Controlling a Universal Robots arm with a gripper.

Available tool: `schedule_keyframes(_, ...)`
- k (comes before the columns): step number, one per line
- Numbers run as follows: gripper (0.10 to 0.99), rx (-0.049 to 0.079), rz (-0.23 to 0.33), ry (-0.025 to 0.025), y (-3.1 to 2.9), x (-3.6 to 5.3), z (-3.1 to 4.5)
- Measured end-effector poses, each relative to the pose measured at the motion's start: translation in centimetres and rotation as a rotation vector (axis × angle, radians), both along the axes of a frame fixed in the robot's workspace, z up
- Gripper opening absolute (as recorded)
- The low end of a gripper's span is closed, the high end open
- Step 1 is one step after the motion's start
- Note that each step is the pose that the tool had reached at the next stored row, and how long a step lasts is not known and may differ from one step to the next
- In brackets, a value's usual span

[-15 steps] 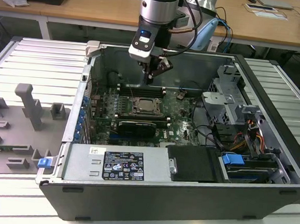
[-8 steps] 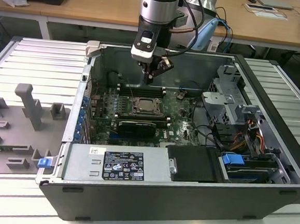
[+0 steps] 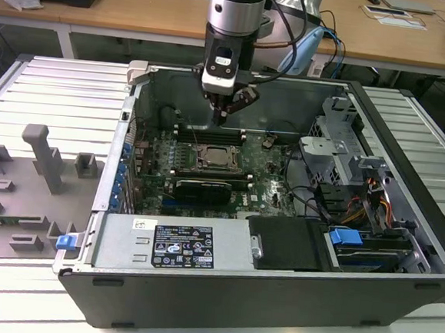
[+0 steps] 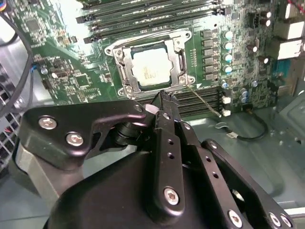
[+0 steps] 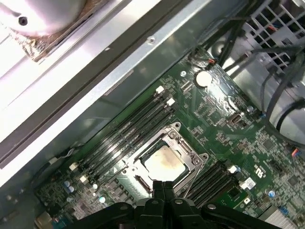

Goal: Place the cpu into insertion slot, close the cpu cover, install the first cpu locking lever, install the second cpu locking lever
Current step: 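Install the first cpu locking lever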

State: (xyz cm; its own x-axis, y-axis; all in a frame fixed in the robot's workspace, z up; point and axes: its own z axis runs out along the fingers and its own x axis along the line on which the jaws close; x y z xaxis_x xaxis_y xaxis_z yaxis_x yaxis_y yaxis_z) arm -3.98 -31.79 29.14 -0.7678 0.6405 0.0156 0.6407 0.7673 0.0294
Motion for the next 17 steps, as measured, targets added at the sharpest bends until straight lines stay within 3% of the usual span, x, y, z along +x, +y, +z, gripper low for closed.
schedule_keyframes(3, 0.106, 0.0, 0.063, 0.0, 0.0, 0.0, 0.0)
schedule_keyframes(6, 0.106, 0.0, 0.174, 0.0, 0.0, 0.0, 0.0)
schedule_keyframes(17, 0.106, 0.0, 0.379, -0.0001, 0.0, 0.0, 0.0)
